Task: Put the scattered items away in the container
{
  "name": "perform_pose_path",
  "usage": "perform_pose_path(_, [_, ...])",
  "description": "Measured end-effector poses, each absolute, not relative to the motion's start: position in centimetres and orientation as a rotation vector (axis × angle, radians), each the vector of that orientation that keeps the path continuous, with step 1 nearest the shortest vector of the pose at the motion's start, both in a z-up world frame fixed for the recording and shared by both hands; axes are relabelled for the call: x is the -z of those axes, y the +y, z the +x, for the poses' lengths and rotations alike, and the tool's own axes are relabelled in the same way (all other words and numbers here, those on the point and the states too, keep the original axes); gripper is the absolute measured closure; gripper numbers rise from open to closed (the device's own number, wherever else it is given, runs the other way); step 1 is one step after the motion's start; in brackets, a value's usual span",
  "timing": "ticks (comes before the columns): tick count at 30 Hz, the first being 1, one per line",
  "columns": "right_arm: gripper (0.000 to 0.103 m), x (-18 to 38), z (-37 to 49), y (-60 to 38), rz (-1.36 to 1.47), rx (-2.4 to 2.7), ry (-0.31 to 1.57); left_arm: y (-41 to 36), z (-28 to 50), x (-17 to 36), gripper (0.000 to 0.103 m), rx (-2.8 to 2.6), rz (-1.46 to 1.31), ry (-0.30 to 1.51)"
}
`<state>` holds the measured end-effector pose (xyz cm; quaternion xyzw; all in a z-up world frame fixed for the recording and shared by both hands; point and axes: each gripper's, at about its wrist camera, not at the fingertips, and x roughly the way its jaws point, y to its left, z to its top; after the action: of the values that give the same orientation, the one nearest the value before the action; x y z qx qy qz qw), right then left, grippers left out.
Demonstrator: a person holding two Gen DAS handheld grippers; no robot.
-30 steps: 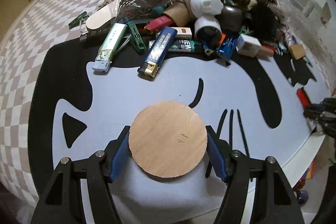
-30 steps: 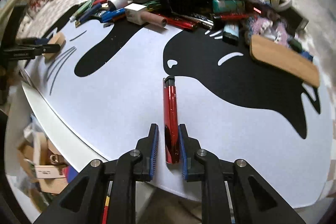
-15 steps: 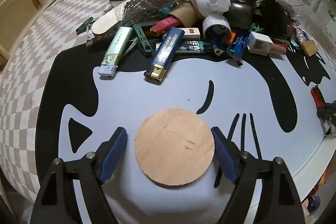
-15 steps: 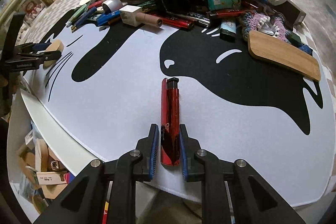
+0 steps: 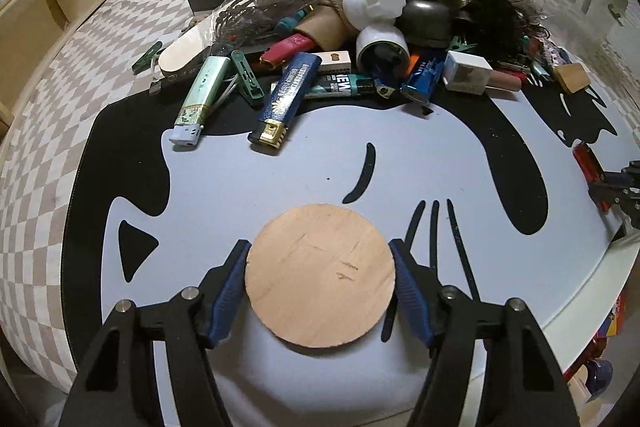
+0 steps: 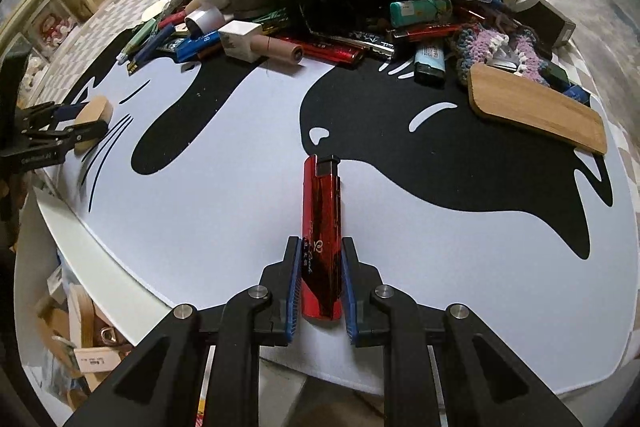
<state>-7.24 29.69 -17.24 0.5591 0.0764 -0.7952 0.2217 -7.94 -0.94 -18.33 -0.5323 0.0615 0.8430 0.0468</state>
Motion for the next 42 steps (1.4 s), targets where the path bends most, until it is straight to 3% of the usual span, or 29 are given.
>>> perform_pose_path(16, [0.089,16.1,-9.0,32.1,1.573,2.269,0.017,-1.1,-7.6,14.4,0.035,-2.632,-1.4,0.02])
perform_pose_path(26, [0.096,13.6,-10.1,37.6,1.533,2.367,-0.302,0.0,-6.5,11.0,0.035,-2.619,-1.269,-0.063])
perform_pose_path(39, [0.096,15.0,-10.2,35.7,1.512,2.316,-0.308,1.3,-5.3,9.9,0.035,-2.581,-1.23,-0.084])
perform_pose_path(41, [0.091,15.3,-10.2,35.2,1.522,2.321,-0.275,1.6,-4.9,9.6,0.035,-2.569,-1.22,-0.089])
perform_pose_path(42, [0.071,15.3,-10.2,34.9,1.522,2.339,-0.244,1.7,-4.7,9.5,0.035,-2.563,-1.215,-0.092])
